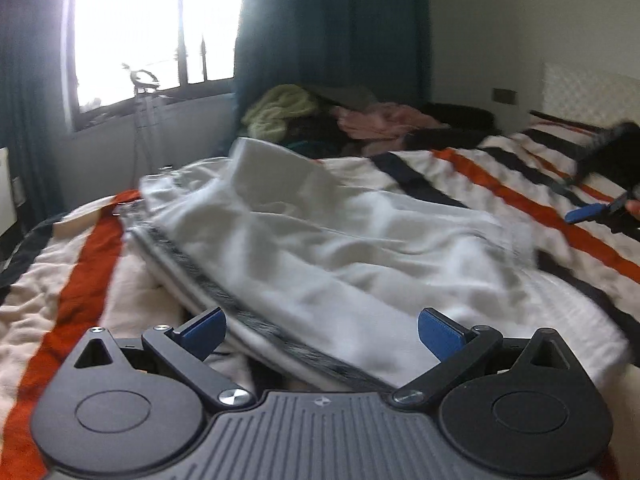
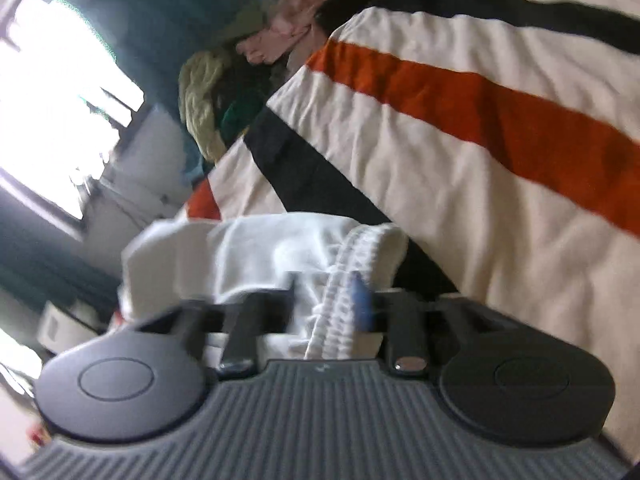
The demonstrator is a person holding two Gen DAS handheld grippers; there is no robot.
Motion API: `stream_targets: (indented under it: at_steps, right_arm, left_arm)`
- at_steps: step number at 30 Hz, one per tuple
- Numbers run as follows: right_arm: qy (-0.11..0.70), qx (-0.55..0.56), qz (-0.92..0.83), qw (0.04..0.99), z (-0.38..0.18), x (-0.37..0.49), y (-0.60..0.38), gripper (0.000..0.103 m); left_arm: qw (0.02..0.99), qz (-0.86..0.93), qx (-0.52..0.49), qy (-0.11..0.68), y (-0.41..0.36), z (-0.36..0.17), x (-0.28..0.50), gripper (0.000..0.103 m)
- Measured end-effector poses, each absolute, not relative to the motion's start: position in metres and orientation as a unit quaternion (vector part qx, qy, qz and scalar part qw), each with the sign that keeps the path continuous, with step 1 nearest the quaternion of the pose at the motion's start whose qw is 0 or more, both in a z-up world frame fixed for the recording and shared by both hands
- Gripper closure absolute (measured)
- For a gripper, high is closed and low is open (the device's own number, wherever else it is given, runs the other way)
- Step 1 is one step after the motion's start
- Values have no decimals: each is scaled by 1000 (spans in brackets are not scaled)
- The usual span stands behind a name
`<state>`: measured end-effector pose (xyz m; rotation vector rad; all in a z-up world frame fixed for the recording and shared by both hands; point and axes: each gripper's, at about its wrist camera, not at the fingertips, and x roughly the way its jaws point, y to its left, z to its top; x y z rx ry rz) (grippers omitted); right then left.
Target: Fold clothes
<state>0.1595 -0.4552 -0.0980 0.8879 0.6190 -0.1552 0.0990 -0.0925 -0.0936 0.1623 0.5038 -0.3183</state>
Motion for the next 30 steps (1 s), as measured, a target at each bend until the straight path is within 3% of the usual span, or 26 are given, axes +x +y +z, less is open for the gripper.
stream_targets:
  at_steps: [1,2,10,13,17,20,22,23,24,30]
  right_arm:
    - [283,425,-77,856,-95,149,-454,24]
    - [273,422,-80,861,-90,138,-451,22]
    - [218,378,-113,893,-70,80,-448,21]
    - [200,372,-137,896,-67,71,-454,21]
    - [205,356,-143,900,-71,78,-457,21]
    - [225,368,-134,892,-81,87,-459,22]
    - [229,372,-133,889,-84,89,-461,22]
    - [231,374,-134,888,-85,89,-462,22]
    - [232,375,-134,888,-86,90,-462,22]
    - [246,368,-127,888,-89,94,-460,22]
  left_arm:
    - [950,-167,75,255,-102,-95,92,0]
    - [947,-175,65,263,-111,-96,86,0]
    - [937,-202,37,283,-198,-109,38,1]
    - [935,-179,35,304,-222,-120,35,12]
    - [929,-122,-8,348,-223,-134,44,19]
    - [936,-111,-25,333,-217,-129,42,40]
    - [937,-115,-54,326,-208,-123,41,64]
    - [937,-113,-69,324,-202,-120,40,70]
    - [937,-110,-85,321,-197,-116,40,85]
    - [946,-87,-141,280,-143,-86,40,95]
